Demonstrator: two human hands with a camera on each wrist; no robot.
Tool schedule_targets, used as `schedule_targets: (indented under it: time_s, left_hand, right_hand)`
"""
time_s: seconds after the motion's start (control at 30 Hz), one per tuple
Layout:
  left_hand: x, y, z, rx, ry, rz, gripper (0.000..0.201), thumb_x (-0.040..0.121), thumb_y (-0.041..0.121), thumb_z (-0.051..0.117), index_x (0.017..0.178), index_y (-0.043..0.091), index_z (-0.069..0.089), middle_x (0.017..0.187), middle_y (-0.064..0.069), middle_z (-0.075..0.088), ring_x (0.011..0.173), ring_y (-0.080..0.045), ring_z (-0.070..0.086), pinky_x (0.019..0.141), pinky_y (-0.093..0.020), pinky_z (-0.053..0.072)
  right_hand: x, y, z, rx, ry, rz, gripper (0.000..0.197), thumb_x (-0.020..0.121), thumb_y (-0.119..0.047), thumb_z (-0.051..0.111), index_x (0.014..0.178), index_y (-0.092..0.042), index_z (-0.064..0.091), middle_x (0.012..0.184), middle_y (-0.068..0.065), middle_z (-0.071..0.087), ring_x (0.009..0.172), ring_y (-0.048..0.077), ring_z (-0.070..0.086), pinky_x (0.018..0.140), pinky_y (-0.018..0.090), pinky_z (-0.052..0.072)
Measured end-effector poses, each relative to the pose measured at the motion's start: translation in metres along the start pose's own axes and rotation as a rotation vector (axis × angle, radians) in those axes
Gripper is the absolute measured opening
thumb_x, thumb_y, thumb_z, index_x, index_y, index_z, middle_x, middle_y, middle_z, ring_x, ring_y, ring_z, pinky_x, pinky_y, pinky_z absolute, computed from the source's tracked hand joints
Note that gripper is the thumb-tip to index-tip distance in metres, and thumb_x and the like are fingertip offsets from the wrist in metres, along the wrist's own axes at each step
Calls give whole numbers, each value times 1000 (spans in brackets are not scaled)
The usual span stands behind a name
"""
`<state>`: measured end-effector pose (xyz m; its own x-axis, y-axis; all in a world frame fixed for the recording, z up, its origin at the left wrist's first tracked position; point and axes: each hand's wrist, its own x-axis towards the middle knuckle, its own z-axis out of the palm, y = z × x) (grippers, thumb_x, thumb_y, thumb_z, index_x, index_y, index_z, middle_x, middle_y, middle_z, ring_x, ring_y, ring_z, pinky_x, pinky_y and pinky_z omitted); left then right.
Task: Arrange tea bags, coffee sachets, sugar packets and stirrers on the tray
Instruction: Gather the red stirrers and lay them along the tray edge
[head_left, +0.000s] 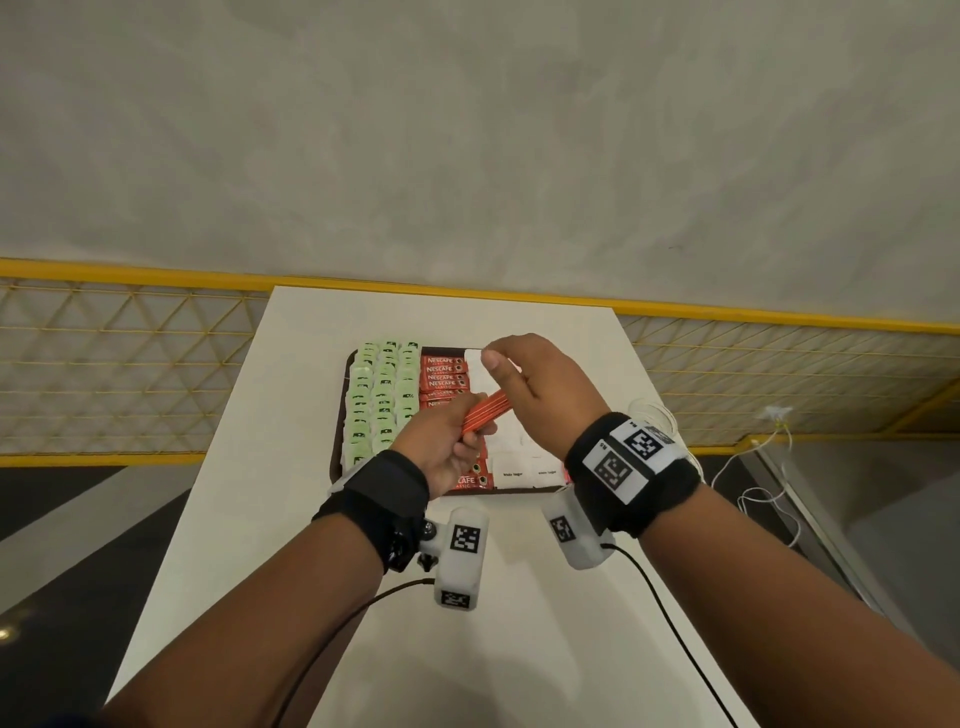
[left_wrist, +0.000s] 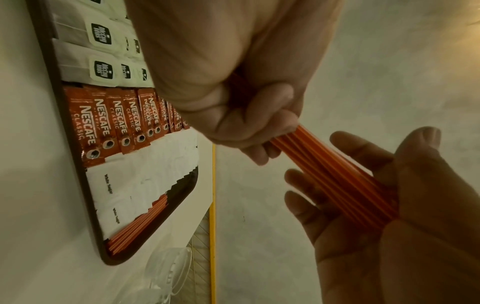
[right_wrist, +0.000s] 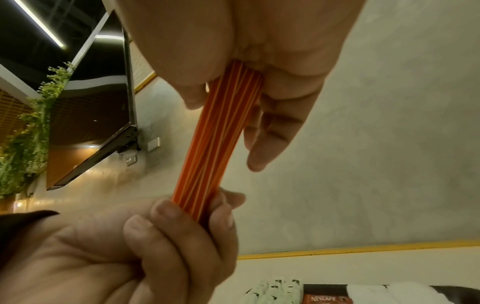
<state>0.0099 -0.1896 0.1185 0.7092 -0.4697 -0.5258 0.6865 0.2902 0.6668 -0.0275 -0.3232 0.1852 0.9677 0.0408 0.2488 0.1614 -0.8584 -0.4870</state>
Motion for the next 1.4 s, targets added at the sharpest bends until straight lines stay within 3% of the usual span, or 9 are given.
schedule_targets:
  time_s: [0.13,0.3,0.5,0.7,0.87,1.07,1.2,1.33,1.4]
  left_hand:
    - [13,4,11,68,94,116,23,98,23,55,107,2,60,69,-7,60,41,-6,39,32,-14,30]
    - [31,-1,16,382,201,293,19,95,21,61,86,4,62,56,-2,52,38,-8,42,36,-18,34]
    - [77,11,13,1064,211,382,37,93,24,62,69,-3,64,54,-9,57,40,-10,50,46,-20,43]
    - [129,9,41,1401,139,394,47,91,27,61,48,14,47,48,2,42,41,-7,41,51,-23,38]
    - [157,3,59,1412,150,354,43,95,49,55,70,14,61,58,2,63,47,-5,63,50,-19,46]
    - [167,-6,46,1125,366,429,61,99,57,34,101,0,57,96,-19,63,86,-34,64,78,-52,55]
    - [157,-38,25,1550,93,343,30,97,41,54,88,15,64,87,0,63,79,-17,58,74,-33,50]
    - [143,-75,13,1783,-152,158,16,90,36,65,100,24,67,102,4,59,90,-13,57,81,-27,47]
    - [140,-83,9,1808,-194,134,17,89,30,66,104,23,67,105,3,58,94,-16,58,84,-29,48]
  right_hand:
    - [-5,28,-2,361,68,266,44,86,-57,59,119,-28,54,104,-1,58,71,15,65,60,31,57]
    - [-9,61,6,871,-149,401,15,88,-20,71,98,-9,67,84,10,64,57,20,61,52,28,50]
    - [5,112,21,95,-565,247,34,95,-53,49,102,-22,63,83,-6,66,73,13,64,69,33,54]
    - [18,144,45,117,-625,209,31,98,-35,52,121,-16,49,101,1,62,83,16,62,77,33,52]
    - [22,178,60,177,-578,259,25,103,-28,42,116,-8,48,81,-2,51,64,9,48,64,30,45]
    - [55,231,73,416,-428,648,23,98,-29,46,104,-7,49,78,4,51,61,17,49,58,34,48]
    - [88,273,98,357,-369,837,25,95,-26,52,106,-4,50,94,16,55,80,27,52,77,43,50]
    - [104,277,97,294,-386,897,16,95,-18,53,80,-19,50,94,6,53,68,16,49,60,23,44]
    - [111,281,97,265,-395,881,6,95,-17,53,98,-18,58,105,7,52,79,18,51,56,21,41]
